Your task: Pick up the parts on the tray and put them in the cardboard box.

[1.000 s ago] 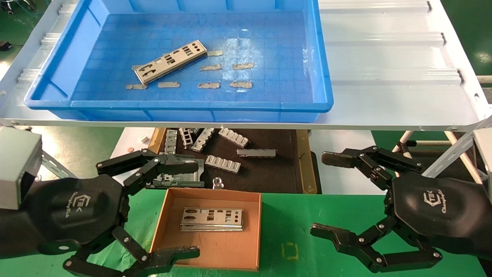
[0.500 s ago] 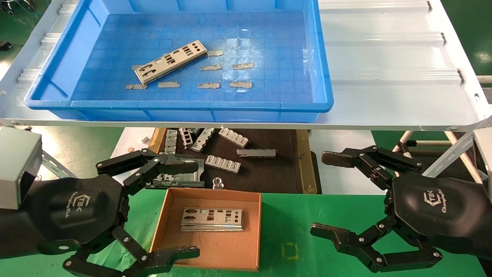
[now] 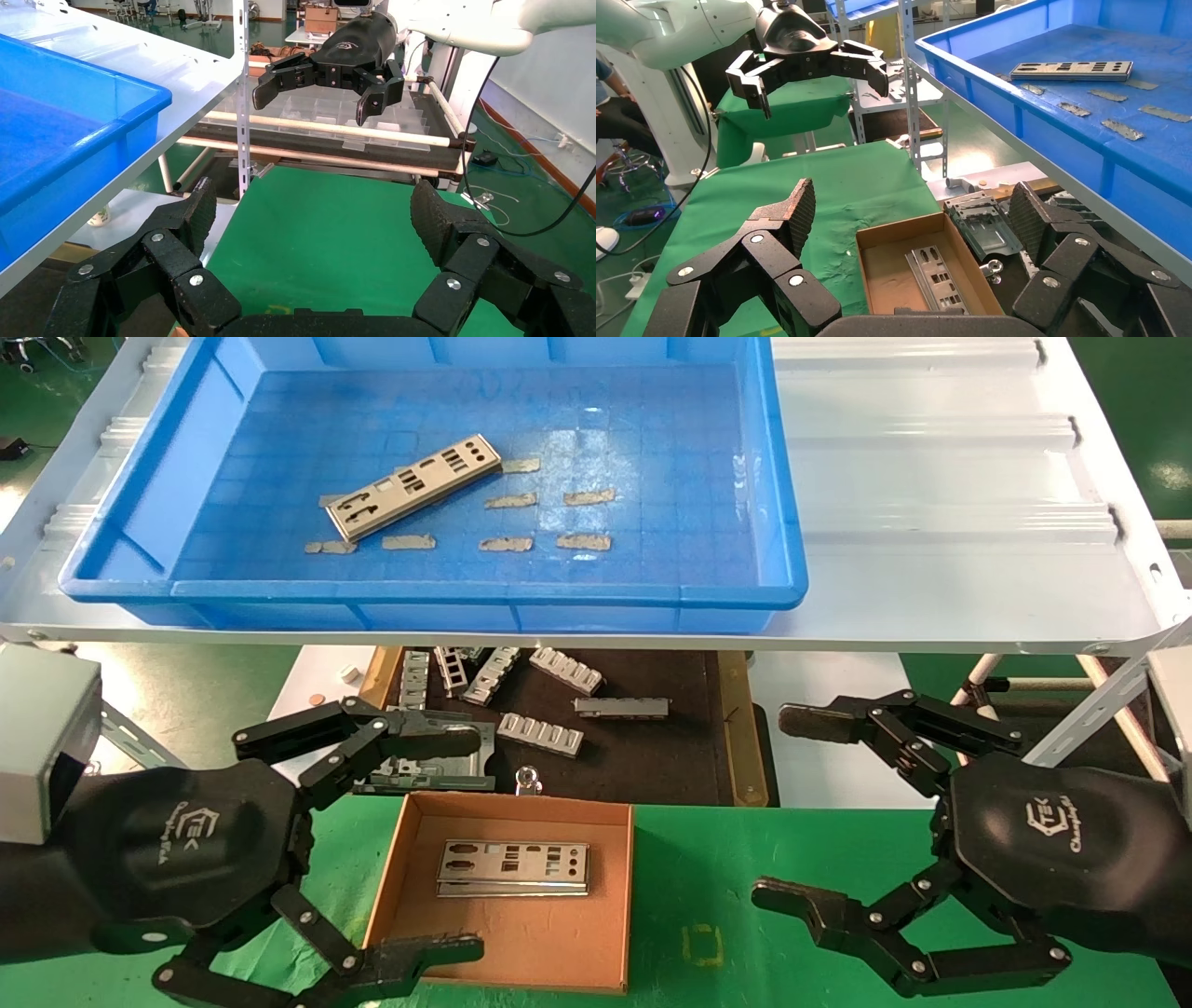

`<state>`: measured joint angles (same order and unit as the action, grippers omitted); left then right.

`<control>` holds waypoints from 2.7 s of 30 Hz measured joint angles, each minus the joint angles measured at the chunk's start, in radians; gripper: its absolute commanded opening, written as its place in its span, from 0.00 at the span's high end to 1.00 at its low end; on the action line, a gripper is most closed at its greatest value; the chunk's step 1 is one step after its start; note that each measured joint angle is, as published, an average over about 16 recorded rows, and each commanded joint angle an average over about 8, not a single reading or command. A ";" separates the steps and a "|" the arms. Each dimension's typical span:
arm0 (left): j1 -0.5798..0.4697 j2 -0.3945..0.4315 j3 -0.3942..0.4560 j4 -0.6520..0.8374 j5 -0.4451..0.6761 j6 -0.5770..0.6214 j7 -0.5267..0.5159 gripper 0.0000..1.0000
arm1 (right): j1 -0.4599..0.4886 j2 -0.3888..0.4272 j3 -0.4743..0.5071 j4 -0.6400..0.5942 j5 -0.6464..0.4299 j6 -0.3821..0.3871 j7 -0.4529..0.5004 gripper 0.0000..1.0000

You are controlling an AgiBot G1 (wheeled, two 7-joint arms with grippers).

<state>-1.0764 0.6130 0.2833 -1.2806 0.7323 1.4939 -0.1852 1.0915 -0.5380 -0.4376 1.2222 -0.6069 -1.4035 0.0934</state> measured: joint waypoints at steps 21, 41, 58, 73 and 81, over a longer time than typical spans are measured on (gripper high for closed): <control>0.000 0.000 0.000 0.000 0.000 0.000 0.000 0.00 | 0.000 0.000 0.000 0.000 0.000 0.000 0.000 0.00; 0.000 0.000 0.000 0.000 0.000 0.000 0.000 0.00 | 0.000 0.000 0.000 0.000 0.000 0.000 0.000 0.00; 0.000 0.000 0.000 0.000 0.000 0.000 0.000 0.00 | 0.000 0.000 0.000 0.000 0.000 0.000 0.000 0.00; 0.000 0.000 0.000 0.000 0.000 0.000 0.000 0.00 | 0.000 0.000 0.000 0.000 0.000 0.000 0.000 0.00; 0.000 0.000 0.000 0.000 0.000 0.000 0.000 0.00 | 0.000 0.000 0.000 0.000 0.000 0.000 0.000 0.00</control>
<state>-1.0763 0.6130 0.2833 -1.2806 0.7324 1.4939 -0.1852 1.0915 -0.5380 -0.4376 1.2222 -0.6069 -1.4035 0.0934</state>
